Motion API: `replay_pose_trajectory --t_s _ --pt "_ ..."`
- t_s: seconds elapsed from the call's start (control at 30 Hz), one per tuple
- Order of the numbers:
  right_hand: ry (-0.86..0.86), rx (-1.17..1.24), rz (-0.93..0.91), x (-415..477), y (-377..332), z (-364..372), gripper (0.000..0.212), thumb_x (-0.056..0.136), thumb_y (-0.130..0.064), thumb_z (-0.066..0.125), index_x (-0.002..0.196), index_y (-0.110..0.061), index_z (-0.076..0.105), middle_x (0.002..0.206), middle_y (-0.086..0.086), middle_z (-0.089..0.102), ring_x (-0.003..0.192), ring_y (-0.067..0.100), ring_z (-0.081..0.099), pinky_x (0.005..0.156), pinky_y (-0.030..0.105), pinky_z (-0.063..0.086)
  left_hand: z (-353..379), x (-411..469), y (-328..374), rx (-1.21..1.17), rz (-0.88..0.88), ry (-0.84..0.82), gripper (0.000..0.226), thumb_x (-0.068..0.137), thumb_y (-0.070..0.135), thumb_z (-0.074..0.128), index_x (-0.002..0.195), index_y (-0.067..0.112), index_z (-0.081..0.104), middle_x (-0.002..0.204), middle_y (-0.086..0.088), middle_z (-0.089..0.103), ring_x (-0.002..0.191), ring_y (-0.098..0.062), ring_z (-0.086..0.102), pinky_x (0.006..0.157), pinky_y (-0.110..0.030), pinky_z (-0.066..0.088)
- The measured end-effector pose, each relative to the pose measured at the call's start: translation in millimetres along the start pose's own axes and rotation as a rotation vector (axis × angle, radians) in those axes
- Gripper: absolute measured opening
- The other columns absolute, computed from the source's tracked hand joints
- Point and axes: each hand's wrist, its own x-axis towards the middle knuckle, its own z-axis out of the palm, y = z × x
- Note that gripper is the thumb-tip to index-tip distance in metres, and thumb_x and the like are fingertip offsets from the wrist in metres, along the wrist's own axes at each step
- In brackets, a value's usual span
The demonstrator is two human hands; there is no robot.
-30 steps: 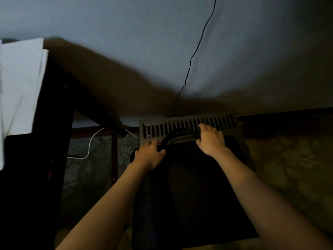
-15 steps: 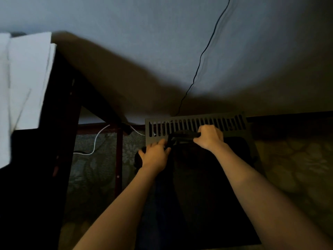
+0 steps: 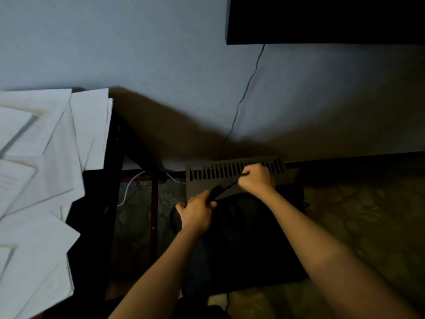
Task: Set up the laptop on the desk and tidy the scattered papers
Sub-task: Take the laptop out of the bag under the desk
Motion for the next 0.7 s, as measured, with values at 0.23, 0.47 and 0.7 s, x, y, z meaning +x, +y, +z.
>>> replay_pose_trajectory --t_s 0.23,0.47,0.7 --pt "0.052 0.12 0.16 -59.1 14.2 -53.2 0.045 0.074 0.009 0.049 0.052 -0.015 0.018 0.05 0.002 0.017 0.045 0.015 0.016 0.029 0.014 0.011 4.3 -65.1 23.7 0.124 0.252 0.114 0.023 0.097 0.022 0.042 0.117 0.022 0.052 0.116 0.003 0.056 0.113 -0.016 0.045 0.099 -0.035 0.018" --pt "0.141 0.207 0.032 -83.4 17.0 -71.3 0.044 0.065 0.011 0.048 0.05 -0.016 0.016 0.052 0.004 0.012 0.053 0.017 0.009 0.062 0.038 0.01 -3.6 -81.2 36.0 0.166 0.325 0.161 0.014 0.095 0.022 0.044 0.106 0.021 0.053 0.108 0.005 0.054 0.108 -0.014 0.046 0.099 -0.033 0.021" --pt "0.015 0.267 -0.082 -79.5 22.4 -74.1 0.03 0.063 0.015 0.053 0.048 -0.009 0.041 0.054 0.005 0.033 0.057 0.02 0.033 0.053 0.027 0.022 -15.5 -63.7 32.8 0.282 0.391 -0.043 0.019 0.095 0.03 0.046 0.112 0.024 0.053 0.113 0.004 0.05 0.116 -0.017 0.041 0.102 -0.039 0.021"
